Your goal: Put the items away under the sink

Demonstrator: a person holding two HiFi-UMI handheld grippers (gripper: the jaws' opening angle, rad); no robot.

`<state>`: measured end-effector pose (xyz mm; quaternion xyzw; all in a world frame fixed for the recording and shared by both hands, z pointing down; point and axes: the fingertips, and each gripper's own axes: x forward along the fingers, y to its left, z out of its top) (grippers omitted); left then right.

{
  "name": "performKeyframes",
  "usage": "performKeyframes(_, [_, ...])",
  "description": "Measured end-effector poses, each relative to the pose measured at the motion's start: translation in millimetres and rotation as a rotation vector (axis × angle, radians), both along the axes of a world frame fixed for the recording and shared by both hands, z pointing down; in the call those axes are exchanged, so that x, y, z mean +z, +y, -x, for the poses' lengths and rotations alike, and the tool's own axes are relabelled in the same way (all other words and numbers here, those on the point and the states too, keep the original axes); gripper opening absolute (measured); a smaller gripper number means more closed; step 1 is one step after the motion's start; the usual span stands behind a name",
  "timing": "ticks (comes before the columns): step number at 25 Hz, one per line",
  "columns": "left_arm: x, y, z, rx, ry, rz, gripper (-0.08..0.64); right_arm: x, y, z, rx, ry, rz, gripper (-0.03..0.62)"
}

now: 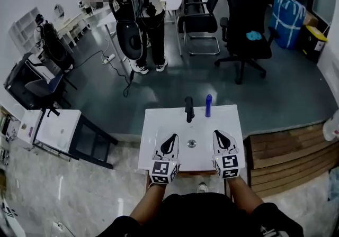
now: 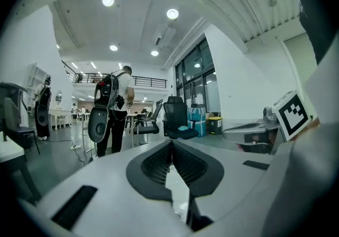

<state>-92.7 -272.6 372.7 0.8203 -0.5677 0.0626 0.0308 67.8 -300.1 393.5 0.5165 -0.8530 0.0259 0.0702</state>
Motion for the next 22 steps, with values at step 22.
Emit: performKeyframes(22, [0, -88, 32, 0.087, 0.052, 0.023, 0.021, 41, -90, 24, 0.13, 0.073, 0.076, 0.021])
